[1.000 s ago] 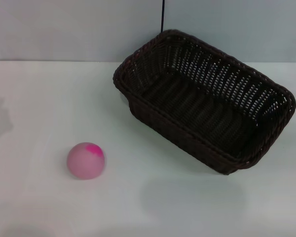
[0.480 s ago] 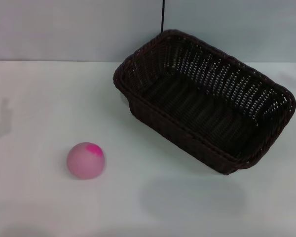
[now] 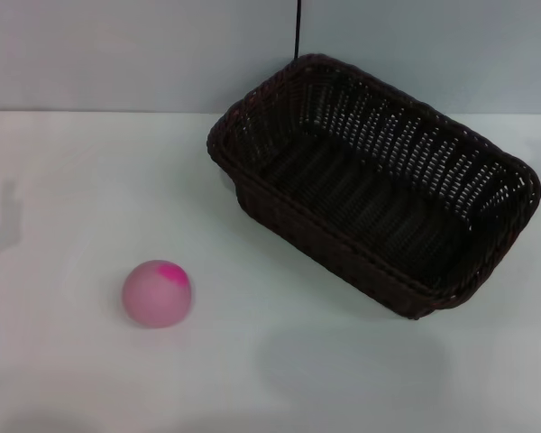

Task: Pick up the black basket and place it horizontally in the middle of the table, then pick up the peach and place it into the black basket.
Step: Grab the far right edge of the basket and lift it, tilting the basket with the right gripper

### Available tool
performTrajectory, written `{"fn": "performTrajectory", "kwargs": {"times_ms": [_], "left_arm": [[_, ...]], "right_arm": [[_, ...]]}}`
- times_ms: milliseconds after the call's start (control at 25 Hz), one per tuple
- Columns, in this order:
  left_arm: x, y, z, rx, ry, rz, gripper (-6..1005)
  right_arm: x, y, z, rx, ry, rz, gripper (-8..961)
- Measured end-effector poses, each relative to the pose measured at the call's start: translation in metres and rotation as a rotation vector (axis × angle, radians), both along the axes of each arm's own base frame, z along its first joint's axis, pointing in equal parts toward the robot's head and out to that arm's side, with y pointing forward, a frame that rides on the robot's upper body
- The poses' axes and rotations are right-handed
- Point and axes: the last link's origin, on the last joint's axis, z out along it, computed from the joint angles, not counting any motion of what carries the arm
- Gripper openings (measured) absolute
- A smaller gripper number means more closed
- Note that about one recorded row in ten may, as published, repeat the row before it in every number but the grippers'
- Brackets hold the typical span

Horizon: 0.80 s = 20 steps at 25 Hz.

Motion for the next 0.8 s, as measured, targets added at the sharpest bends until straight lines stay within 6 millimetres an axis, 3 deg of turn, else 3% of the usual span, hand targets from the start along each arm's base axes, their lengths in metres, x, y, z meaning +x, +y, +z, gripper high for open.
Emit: {"fn": "performTrajectory", "kwargs": {"times_ms": [320, 800], "left_arm": [[-0.001, -0.001, -0.003, -0.017, 0.001, 0.006, 511], [-0.001, 0.002, -0.006, -0.032, -0.007, 0.017, 511]], "right_arm": [[0.001, -0.003, -0.037, -0.095, -0.06, 0.016, 812], [0.016, -0.004, -0.058, -0.125, -0.06, -0.012, 791]]}}
